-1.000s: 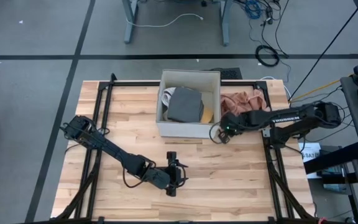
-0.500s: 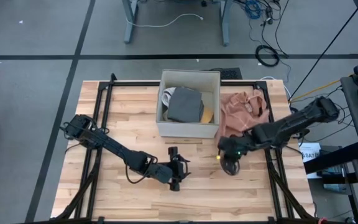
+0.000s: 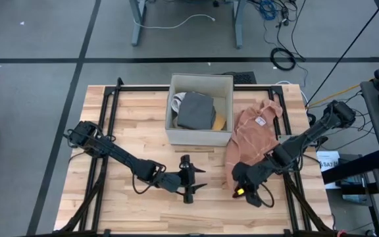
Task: Fold towel
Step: Fold the brown towel with white checkered lines
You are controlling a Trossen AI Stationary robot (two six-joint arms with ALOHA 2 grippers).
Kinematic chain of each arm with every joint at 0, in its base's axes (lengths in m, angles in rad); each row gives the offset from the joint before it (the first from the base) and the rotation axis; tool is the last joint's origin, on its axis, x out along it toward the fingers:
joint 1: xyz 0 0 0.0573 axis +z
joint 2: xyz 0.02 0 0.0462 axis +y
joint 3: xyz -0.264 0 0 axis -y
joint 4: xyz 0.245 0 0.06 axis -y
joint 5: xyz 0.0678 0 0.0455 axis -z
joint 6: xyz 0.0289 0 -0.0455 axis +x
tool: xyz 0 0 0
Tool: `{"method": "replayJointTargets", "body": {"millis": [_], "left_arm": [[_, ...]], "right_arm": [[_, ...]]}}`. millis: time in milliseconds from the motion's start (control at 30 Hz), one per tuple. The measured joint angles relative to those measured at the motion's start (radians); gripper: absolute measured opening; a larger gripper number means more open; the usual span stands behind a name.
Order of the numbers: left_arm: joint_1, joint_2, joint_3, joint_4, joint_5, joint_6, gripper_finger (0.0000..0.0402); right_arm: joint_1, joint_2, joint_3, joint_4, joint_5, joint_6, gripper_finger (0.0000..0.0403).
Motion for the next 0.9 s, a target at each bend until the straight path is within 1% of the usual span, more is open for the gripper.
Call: {"method": "replayJointTargets", "body": {"millis": [167, 300, 433, 500, 567, 633, 900], "left_arm": [[-0.001, 0.006, 0.000, 0.063, 0.053, -0.003, 0.0236], [-0.001, 0.043, 0.001, 0.116, 0.104, -0.004, 0.0236], [-0.001, 0.086, 0.001, 0.147, 0.118, -0.006, 0.0236], [-0.001, 0.101, 0.001, 0.147, 0.119, -0.004, 0.0236], [-0.006, 0.111, 0.001, 0.147, 0.121, 0.015, 0.0236], [-0.017, 0.112, 0.001, 0.147, 0.121, 0.062, 0.0236], [-0.085, 0.112, 0.001, 0.143, 0.123, 0.334, 0.0236]], "right_arm": [[0.003, 0.072, 0.000, 0.113, -0.014, -0.066, 0.0008], [-0.005, 0.161, 0.000, 0.247, -0.039, -0.124, 0.0012], [-0.014, 0.251, 0.000, 0.385, -0.038, -0.193, 0.0014], [-0.013, 0.279, 0.000, 0.427, -0.040, -0.225, 0.0023], [-0.012, 0.291, 0.000, 0.433, -0.044, -0.250, 0.0043], [-0.006, 0.293, 0.000, 0.420, -0.045, -0.266, 0.0073], [0.014, 0.290, 0.000, 0.426, -0.045, -0.305, 0.0229]]}}
